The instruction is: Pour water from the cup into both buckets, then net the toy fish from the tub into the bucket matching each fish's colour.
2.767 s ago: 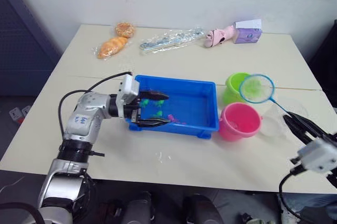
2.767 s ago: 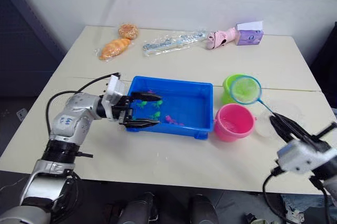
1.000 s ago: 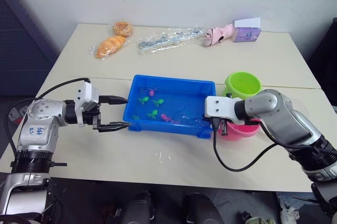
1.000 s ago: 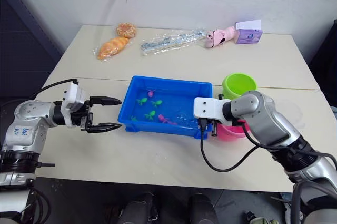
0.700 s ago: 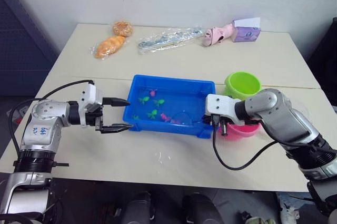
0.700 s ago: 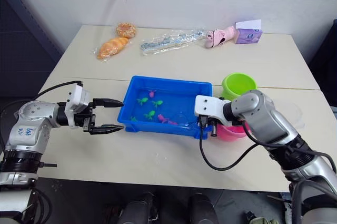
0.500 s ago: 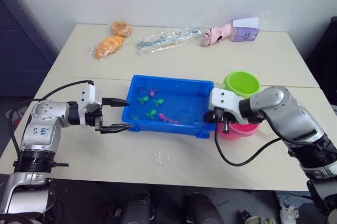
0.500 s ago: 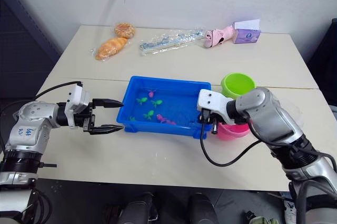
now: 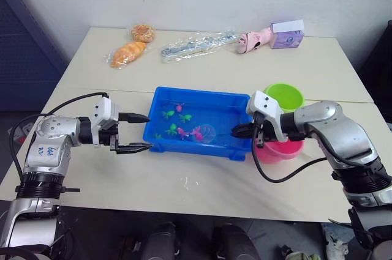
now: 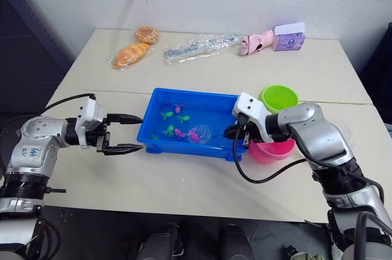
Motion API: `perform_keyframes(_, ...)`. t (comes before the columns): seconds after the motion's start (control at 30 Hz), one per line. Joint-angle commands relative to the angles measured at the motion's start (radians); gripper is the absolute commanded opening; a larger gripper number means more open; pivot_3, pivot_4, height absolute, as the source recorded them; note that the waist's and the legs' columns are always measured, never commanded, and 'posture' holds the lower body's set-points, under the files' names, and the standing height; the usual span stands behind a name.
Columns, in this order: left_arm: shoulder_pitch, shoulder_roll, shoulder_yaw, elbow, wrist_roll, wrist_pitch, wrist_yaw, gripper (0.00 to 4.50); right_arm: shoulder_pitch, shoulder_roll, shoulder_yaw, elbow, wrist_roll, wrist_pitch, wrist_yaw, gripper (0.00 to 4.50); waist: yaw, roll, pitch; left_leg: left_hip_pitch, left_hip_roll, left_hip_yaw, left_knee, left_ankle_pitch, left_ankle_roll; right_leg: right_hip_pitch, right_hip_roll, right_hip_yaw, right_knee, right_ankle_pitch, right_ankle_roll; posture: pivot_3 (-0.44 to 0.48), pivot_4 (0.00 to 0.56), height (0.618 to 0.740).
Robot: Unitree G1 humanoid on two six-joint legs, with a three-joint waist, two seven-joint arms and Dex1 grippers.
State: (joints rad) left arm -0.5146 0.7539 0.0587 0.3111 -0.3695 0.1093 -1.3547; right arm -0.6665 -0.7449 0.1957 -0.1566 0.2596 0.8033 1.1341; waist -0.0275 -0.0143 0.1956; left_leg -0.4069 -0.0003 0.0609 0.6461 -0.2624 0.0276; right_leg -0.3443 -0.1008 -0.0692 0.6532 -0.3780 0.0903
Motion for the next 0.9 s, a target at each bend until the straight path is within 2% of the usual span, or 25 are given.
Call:
perform_keyframes(0.03,-0.018,0.008,0.01,-0.012,-0.001,-0.014,-0.005,4.47,0.018,-0.04,-0.075,-0.044,0.039,-0.023,0.0,0.0,0.0,0.0,0.0,0.0,0.0,0.0,0.0,0.0,0.0,0.0,0.0,0.0,0.0,0.0,0.0,0.0,0.15,0.74)
perform_keyframes(0.23,-0.045,-0.034,0.002,-0.033,-0.029,0.008,0.0,4.47,0.158,-0.099,-0.291,-0.196,0.124,-0.035,-0.048,0.0,0.006,0.0,0.0,0.0,0.0,-0.001,0.0,0.0,0.0,0.001,0.0,-0.001,0.0,0.0,0.0,0.0,0.15,0.74)
perform_keyframes(0.53,-0.126,-0.153,-0.027,-0.07,-0.058,0.063,0.041,4.47,0.431,-0.085,-0.74,-0.471,0.277,0.004,-0.191,0.0,0.023,0.0,0.0,0.0,0.0,-0.001,0.0,0.0,0.0,0.002,0.0,-0.001,-0.001,0.0,0.0,0.0,0.15,0.74)
perform_keyframes(0.6,-0.136,-0.168,-0.039,-0.072,-0.053,0.061,0.037,4.47,0.476,-0.093,-0.788,-0.507,0.293,0.007,-0.208,0.0,0.026,0.0,0.0,0.0,0.0,-0.001,0.0,0.0,0.0,0.002,0.0,-0.002,-0.001,0.0,0.0,0.0,0.15,0.74)
perform_keyframes(0.73,-0.134,-0.226,-0.086,-0.103,-0.066,0.086,0.019,4.47,0.63,-0.082,-0.943,-0.589,0.274,-0.002,-0.249,0.0,0.03,0.0,0.0,0.0,0.0,-0.001,0.0,0.0,0.0,0.003,0.001,-0.002,-0.007,0.0,0.0,0.0,0.15,0.74)
perform_keyframes(0.9,-0.12,-0.29,-0.12,-0.144,-0.076,0.109,0.021,4.47,0.796,-0.077,-1.01,-0.562,0.106,-0.203,-0.275,0.0,0.031,0.0,0.0,0.0,-0.001,0.0,0.0,0.0,0.0,0.004,0.001,-0.001,-0.008,0.0,0.001,0.0,0.15,0.74)
